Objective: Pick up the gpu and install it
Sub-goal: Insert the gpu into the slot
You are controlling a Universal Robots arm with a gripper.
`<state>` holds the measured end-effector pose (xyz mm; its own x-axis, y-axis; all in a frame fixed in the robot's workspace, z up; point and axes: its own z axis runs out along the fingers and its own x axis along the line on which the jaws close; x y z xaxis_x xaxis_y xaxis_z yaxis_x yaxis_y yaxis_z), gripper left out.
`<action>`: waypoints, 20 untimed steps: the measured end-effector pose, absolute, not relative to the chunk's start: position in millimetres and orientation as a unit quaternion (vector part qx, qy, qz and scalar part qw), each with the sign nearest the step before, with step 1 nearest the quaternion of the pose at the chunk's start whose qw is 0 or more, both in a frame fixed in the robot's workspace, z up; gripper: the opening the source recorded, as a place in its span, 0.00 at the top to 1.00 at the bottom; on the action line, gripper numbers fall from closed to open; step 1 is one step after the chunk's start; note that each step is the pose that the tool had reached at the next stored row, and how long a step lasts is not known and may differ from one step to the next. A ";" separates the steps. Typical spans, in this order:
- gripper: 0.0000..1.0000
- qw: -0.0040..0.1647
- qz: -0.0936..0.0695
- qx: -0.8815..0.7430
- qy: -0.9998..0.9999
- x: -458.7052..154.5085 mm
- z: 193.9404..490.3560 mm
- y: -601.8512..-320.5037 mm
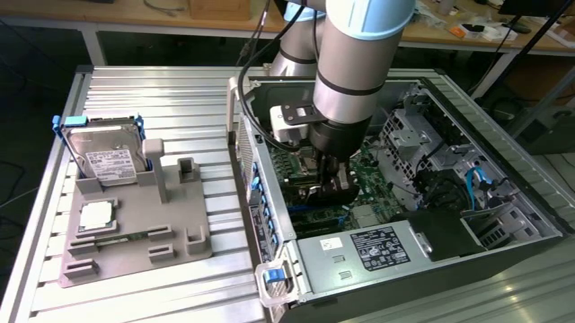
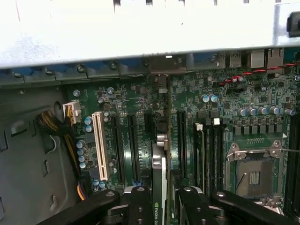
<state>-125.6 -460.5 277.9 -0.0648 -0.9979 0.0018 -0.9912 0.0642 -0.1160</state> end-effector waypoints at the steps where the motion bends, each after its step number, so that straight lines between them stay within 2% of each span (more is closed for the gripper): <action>1: 0.73 0.039 -0.043 -0.683 0.728 -125.7 277.3 -460.5; 20: 0.73 0.040 -0.042 -0.690 0.721 -125.7 276.2 -458.4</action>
